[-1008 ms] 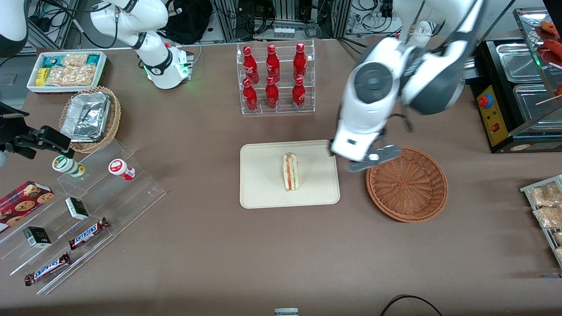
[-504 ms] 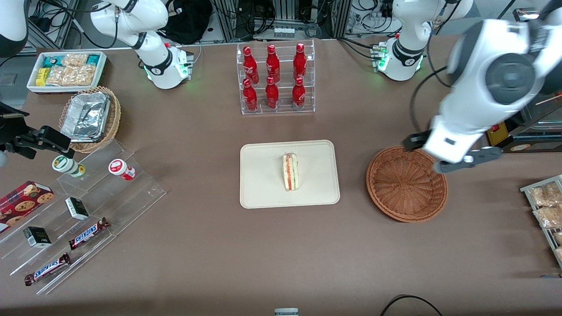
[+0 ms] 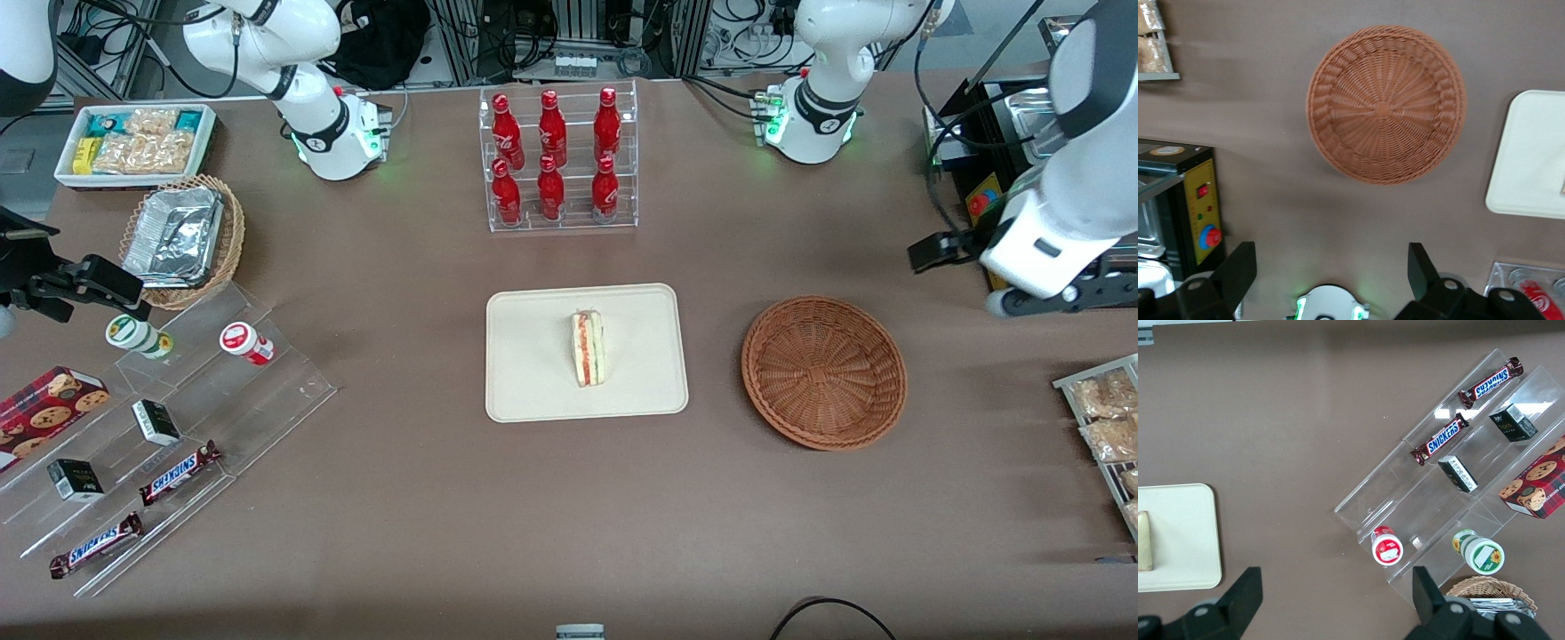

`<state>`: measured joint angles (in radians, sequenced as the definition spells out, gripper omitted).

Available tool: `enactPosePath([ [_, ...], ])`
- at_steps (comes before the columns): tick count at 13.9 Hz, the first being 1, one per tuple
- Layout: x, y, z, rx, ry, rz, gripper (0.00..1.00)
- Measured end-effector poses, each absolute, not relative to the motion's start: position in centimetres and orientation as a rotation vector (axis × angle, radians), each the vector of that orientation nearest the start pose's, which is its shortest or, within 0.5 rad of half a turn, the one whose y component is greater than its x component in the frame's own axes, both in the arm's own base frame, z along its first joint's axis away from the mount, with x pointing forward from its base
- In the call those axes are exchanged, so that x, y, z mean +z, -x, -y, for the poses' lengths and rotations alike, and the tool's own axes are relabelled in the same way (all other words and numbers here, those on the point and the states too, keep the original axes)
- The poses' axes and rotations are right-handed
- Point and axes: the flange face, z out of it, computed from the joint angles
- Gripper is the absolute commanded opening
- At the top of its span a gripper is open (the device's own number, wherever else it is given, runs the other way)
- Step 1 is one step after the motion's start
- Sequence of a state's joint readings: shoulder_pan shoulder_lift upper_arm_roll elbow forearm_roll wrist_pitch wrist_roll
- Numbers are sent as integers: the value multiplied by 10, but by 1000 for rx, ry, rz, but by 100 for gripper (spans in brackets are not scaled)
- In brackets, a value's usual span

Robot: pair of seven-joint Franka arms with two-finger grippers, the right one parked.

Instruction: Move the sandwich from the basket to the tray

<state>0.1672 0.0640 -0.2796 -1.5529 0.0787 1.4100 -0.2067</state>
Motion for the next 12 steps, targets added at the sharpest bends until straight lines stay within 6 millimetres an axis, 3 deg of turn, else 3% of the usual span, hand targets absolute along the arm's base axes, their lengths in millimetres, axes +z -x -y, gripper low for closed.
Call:
enactPosePath([
  [2, 596, -545, 37, 271, 3034, 149, 100],
  [12, 611, -554, 41, 198, 3056, 139, 100],
])
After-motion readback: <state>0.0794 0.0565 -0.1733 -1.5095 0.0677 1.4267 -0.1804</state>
